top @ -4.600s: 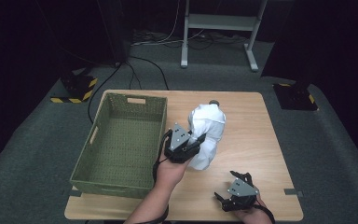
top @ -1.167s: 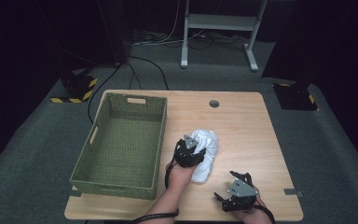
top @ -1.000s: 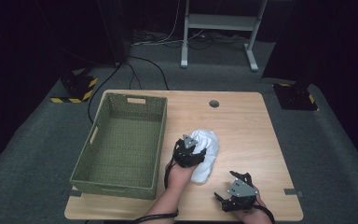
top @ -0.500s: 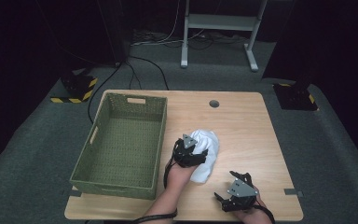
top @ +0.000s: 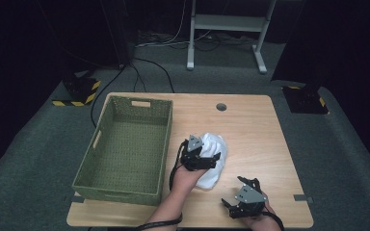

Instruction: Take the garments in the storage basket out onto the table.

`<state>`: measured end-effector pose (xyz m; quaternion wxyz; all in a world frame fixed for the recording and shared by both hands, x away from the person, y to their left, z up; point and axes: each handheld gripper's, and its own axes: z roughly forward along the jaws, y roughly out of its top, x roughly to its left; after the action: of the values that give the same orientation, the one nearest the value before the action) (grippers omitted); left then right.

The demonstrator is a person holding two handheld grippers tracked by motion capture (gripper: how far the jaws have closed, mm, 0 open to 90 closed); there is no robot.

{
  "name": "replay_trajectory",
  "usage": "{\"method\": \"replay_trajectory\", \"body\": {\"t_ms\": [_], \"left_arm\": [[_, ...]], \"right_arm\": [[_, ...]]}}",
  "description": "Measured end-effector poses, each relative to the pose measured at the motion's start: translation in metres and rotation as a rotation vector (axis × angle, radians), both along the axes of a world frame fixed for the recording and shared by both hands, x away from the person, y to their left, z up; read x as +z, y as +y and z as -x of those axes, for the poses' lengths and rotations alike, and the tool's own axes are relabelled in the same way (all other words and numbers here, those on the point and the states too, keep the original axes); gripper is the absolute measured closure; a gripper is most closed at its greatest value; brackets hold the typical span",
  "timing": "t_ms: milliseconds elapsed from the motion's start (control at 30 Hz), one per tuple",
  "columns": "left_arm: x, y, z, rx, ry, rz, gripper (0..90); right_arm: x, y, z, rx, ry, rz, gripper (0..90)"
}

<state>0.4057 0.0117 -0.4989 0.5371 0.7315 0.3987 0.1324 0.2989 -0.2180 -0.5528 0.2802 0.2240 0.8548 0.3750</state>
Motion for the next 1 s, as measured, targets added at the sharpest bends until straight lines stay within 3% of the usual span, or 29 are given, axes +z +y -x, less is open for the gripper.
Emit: {"method": "replay_trajectory", "body": {"t_ms": [333, 467, 633, 1000], "left_arm": [[0.016, 0.004, 0.006, -0.010, -0.039, -0.006, 6.9], [0.025, 0.006, 0.013, -0.017, -0.071, -0.029, 4.6], [0.028, 0.007, 0.018, -0.013, -0.075, -0.037, 0.5], [0.034, 0.016, 0.040, -0.041, -0.103, -0.054, 0.3]], "right_arm": [[0.000, 0.000, 0.000, 0.002, 0.001, 0.003, 2.9], [0.000, 0.000, 0.000, 0.000, 0.003, 0.002, 2.9], [0.000, 0.001, 0.000, -0.001, 0.001, 0.009, 2.9], [0.000, 0.001, 0.000, 0.000, -0.004, 0.012, 2.9]]}}
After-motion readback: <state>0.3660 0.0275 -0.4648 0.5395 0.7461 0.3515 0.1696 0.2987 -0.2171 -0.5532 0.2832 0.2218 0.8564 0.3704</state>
